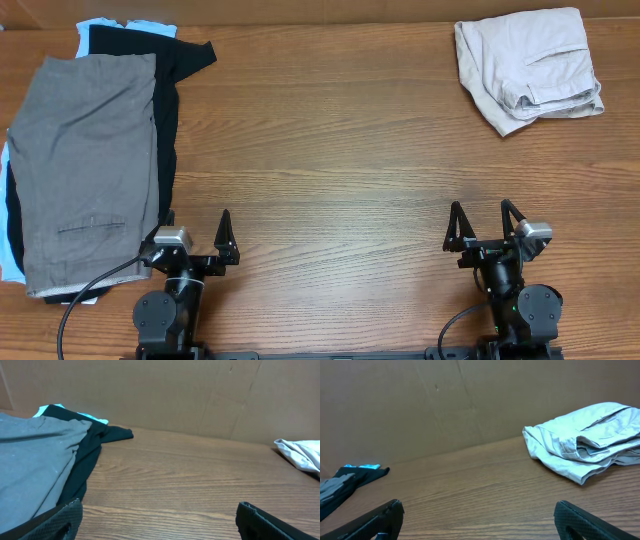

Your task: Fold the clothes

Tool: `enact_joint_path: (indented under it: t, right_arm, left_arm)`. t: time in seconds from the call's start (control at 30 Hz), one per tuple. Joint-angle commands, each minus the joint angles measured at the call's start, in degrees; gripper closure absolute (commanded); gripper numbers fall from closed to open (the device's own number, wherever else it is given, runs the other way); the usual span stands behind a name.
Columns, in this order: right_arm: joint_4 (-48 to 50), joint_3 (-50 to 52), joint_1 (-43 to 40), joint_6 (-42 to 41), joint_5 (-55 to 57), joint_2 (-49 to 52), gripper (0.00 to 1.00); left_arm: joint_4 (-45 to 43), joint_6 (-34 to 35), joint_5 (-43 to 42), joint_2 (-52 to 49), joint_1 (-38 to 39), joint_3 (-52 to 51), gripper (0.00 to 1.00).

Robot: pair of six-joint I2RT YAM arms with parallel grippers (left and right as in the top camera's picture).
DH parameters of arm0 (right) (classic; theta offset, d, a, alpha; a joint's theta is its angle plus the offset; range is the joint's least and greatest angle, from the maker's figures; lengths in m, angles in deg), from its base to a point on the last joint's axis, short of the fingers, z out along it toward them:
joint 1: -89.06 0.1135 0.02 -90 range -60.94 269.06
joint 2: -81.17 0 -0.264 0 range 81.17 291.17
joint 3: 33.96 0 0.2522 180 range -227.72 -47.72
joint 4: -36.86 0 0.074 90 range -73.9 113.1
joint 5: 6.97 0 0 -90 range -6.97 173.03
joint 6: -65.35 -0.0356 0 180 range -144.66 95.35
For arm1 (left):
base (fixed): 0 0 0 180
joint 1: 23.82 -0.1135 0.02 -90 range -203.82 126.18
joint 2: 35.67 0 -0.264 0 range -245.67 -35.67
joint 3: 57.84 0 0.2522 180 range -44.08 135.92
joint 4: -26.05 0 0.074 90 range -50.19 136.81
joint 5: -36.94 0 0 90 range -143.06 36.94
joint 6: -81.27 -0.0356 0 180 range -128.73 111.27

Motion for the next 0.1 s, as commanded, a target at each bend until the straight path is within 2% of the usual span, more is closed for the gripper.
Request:
enact_joint_path:
  t: [0.0,0.07]
  right_arm:
    - [0.31,0.61,0.33,0.04,0.57,-0.52,0.0]
    - [0.31,0.61,0.33,0.04,0.57,-0.52,0.0]
  left_arm:
    - [0.17,0.2,0.57,0.7,-0.24,-0.17,0.0]
    - [0.17,0.2,0.57,0.7,-0.24,-0.17,0.0]
